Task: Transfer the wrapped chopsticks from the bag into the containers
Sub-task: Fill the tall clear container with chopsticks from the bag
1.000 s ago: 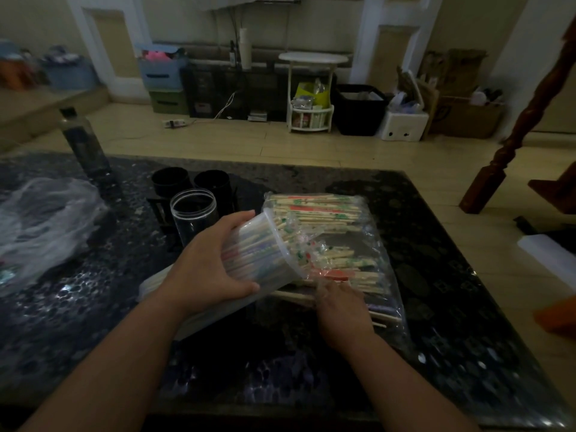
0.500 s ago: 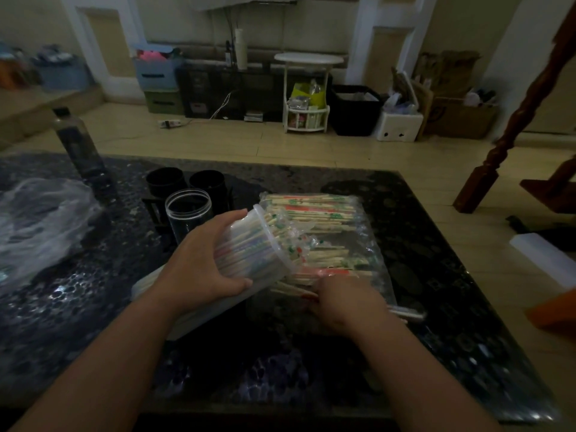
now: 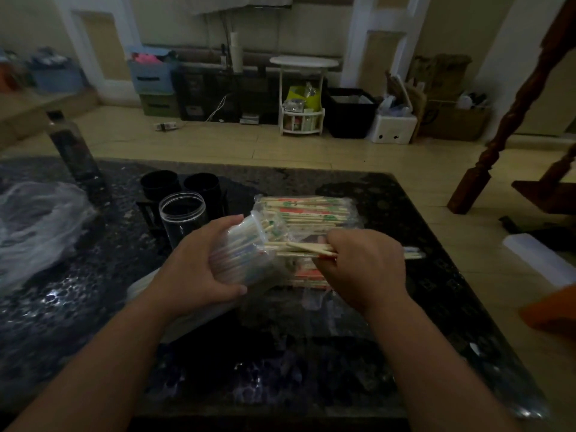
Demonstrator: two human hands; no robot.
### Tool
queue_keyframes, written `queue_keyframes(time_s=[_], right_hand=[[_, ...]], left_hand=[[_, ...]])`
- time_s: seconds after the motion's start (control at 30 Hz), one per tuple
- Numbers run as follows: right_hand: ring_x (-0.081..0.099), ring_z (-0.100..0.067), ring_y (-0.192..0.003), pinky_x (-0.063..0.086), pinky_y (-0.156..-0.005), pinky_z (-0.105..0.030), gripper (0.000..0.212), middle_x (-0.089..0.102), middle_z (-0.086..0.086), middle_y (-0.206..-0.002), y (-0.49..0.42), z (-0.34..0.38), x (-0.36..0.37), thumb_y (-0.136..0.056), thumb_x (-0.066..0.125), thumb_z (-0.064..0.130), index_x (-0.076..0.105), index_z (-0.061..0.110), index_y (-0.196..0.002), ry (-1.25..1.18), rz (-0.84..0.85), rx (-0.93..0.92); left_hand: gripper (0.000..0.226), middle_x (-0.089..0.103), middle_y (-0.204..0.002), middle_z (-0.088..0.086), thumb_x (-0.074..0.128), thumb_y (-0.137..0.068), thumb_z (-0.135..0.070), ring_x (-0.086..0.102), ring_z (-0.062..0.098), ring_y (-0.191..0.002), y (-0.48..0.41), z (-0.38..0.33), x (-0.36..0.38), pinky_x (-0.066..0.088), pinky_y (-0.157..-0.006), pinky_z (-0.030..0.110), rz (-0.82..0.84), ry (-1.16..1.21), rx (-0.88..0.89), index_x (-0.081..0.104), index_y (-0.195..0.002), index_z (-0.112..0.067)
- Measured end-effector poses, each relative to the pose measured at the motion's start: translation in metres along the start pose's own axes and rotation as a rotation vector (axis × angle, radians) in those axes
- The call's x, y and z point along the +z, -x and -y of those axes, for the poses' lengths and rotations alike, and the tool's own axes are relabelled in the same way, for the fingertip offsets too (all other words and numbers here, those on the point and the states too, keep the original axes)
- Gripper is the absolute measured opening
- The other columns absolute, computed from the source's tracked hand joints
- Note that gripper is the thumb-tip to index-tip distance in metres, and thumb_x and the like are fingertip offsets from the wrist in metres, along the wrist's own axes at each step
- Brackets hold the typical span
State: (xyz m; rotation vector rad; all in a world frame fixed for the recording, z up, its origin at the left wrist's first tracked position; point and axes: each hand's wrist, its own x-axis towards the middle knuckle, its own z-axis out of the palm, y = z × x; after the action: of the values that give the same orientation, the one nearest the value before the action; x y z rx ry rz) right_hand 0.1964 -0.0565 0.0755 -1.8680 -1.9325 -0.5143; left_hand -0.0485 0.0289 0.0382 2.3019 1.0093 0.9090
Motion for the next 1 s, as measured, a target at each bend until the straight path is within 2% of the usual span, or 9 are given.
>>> queue_keyframes(time_s=[0.13,0.27,0.4,0.5,0.53,0.63,0.77,0.87,1.0], right_hand=[[0.048,-0.023,-0.068,0.03,-0.062,-0.031,0.025,0.056,-0.005,-0.074,0.004,-0.011,0.018,-0.088,0.057,0.031,0.059,0.016,-0.069,-0.096,-0.288,-0.09],[0.041,-0.018,-0.059,0.026,-0.054,-0.025,0.036,0.049,-0.005,-0.074,0.004,-0.008,0.017,-0.098,0.049,0.033,0.056,0.012,-0.069,-0.216,-0.473,0.058],[0.048,-0.004,-0.079,0.037,-0.071,-0.01,0.038,0.056,-0.002,-0.084,-0.004,-0.001,0.018,-0.101,0.043,0.037,0.067,0.016,-0.081,-0.58,-0.477,0.22],[0.065,-0.018,-0.074,0.055,-0.066,-0.04,0.029,0.063,0.003,-0.08,-0.009,0.007,0.016,-0.099,0.051,0.036,0.066,0.027,-0.077,-0.977,-0.489,0.345],[0.067,-0.018,-0.069,0.056,-0.061,-0.038,0.029,0.064,0.001,-0.078,-0.009,0.01,0.014,-0.1,0.052,0.033,0.065,0.026,-0.075,-1.049,-0.477,0.381],[0.063,-0.01,-0.056,0.049,-0.052,-0.019,0.032,0.065,-0.005,-0.071,-0.007,0.018,0.007,-0.101,0.05,0.021,0.063,0.023,-0.072,-1.135,-0.465,0.432],[0.06,-0.009,-0.05,0.046,-0.048,-0.017,0.033,0.061,0.002,-0.06,-0.007,0.018,0.006,-0.101,0.05,0.022,0.062,0.018,-0.07,-1.185,-0.465,0.482],[0.061,-0.013,-0.052,0.048,-0.048,-0.023,0.033,0.062,-0.002,-0.063,-0.008,0.015,0.004,-0.099,0.051,0.032,0.062,0.022,-0.07,-1.14,-0.516,0.461],[0.063,-0.011,-0.054,0.049,-0.05,-0.02,0.033,0.064,-0.004,-0.067,-0.007,0.015,0.004,-0.102,0.048,0.025,0.063,0.016,-0.074,-1.167,-0.49,0.515]], left_hand=[[0.096,0.045,-0.131,-0.033,0.081,-0.048,-0.05,0.047,-0.008,-0.118,0.001,0.001,0.0,0.036,-0.095,0.012,0.027,-0.018,0.005,0.033,-0.13,-0.064],[0.098,0.038,-0.132,-0.042,0.081,-0.048,-0.05,0.043,-0.014,-0.119,0.002,-0.001,-0.001,0.031,-0.093,0.003,0.06,-0.038,0.01,0.031,-0.13,-0.066],[0.098,0.042,-0.131,-0.038,0.08,-0.045,-0.053,0.047,-0.005,-0.118,0.001,-0.005,0.0,0.039,-0.095,0.022,0.077,-0.035,-0.022,0.03,-0.128,-0.068],[0.098,0.042,-0.13,-0.037,0.081,-0.045,-0.051,0.048,-0.004,-0.118,0.002,-0.006,0.001,0.041,-0.095,0.026,0.081,-0.035,-0.029,0.031,-0.127,-0.069],[0.099,0.042,-0.13,-0.038,0.081,-0.045,-0.051,0.047,-0.006,-0.118,0.002,-0.006,0.001,0.04,-0.094,0.024,0.079,-0.037,-0.026,0.031,-0.127,-0.069],[0.098,0.039,-0.128,-0.044,0.081,-0.045,-0.051,0.044,-0.013,-0.117,0.002,-0.007,0.0,0.037,-0.091,0.014,0.083,-0.032,-0.026,0.031,-0.126,-0.07],[0.098,0.037,-0.129,-0.044,0.08,-0.045,-0.053,0.044,-0.011,-0.117,0.002,-0.009,-0.001,0.037,-0.091,0.015,0.102,-0.037,-0.029,0.029,-0.126,-0.071],[0.099,0.038,-0.128,-0.046,0.08,-0.044,-0.049,0.045,-0.013,-0.116,0.003,-0.011,0.001,0.034,-0.091,0.006,0.109,-0.036,-0.013,0.029,-0.126,-0.071],[0.099,0.039,-0.128,-0.044,0.082,-0.045,-0.046,0.044,-0.015,-0.115,0.001,-0.011,0.002,0.03,-0.088,-0.002,0.117,-0.022,-0.016,0.031,-0.126,-0.069]])
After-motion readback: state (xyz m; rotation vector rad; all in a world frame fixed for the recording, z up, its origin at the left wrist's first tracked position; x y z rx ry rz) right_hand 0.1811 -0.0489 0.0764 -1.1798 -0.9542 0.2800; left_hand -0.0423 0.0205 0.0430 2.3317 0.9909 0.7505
